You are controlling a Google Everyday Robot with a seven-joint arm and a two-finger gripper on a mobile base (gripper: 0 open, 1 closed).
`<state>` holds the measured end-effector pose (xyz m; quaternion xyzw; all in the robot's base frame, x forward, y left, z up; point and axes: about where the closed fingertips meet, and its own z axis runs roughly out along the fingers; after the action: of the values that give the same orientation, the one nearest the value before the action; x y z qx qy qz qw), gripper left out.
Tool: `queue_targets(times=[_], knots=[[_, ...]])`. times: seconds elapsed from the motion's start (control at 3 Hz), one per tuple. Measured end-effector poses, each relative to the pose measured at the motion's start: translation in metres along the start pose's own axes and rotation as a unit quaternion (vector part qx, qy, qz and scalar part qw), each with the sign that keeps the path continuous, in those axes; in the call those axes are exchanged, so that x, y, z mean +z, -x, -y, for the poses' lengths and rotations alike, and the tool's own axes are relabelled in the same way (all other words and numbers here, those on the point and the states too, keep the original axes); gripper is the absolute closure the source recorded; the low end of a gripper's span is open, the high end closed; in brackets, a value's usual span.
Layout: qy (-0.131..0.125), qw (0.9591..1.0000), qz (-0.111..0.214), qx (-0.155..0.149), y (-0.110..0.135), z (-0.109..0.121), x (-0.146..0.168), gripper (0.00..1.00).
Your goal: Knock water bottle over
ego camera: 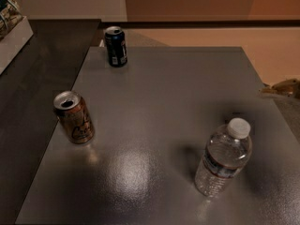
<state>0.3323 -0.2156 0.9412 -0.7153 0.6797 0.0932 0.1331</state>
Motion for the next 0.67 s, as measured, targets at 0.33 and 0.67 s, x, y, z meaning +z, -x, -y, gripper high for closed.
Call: queue_targets(times=[0.33, 0.67], knots=[[0.014, 0.9995, 0.03, -0.005, 0.017, -0.014, 0.021, 0.0], [0.023, 0.9981, 0.058, -0.002, 0.036, -0.021, 0.037, 0.0]])
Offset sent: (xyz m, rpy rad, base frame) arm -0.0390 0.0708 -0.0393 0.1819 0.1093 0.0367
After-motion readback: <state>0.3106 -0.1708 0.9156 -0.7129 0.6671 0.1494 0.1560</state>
